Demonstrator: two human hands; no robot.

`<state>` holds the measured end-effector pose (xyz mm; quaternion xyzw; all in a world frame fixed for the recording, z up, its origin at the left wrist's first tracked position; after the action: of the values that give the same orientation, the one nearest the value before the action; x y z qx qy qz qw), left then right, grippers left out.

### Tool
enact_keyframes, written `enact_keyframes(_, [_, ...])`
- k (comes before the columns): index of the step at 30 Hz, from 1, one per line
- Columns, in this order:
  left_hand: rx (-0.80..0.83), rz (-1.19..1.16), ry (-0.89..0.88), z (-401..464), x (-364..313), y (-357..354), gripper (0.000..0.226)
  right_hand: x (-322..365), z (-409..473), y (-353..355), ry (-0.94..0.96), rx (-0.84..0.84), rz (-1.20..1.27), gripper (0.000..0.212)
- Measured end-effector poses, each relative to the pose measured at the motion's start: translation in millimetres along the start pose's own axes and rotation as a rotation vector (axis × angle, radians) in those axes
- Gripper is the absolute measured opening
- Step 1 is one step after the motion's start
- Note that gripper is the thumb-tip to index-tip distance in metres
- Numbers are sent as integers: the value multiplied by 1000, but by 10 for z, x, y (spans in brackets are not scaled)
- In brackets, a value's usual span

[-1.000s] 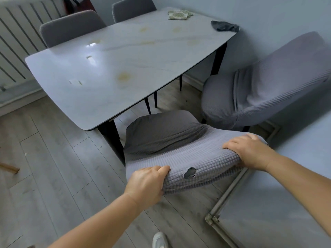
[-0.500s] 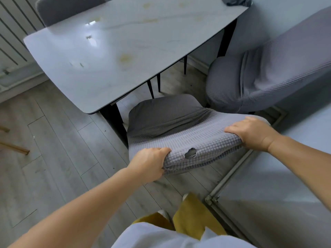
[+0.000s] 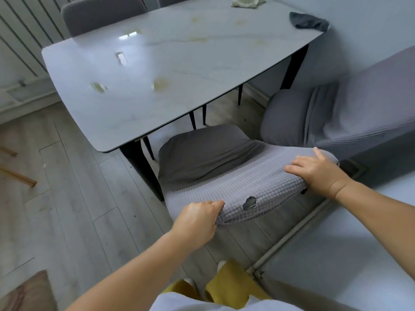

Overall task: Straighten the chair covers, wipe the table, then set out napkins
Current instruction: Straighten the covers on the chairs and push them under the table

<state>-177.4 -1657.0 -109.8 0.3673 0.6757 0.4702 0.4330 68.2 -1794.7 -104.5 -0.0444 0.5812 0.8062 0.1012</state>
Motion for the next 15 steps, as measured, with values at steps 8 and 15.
enact_keyframes(8, [-91, 22, 50, 339, 193, 386, 38, -332, 422, -79, 47, -126, 43, 54])
enact_keyframes(15, [-91, 17, 65, 443, 594, 564, 56, -232, 731, -178, 13, -213, 101, 51])
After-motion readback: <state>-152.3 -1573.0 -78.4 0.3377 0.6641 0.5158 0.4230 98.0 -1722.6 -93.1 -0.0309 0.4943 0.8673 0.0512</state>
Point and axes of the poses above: each hand's wrist, its own z-axis towards the middle knuckle, its own y-axis out of the back of the hand, x = y × z, the point moved 5 cm from there along z, towards the middle knuckle, and after that the axes turned 10 degrees about -x, right-handed, at the moved point
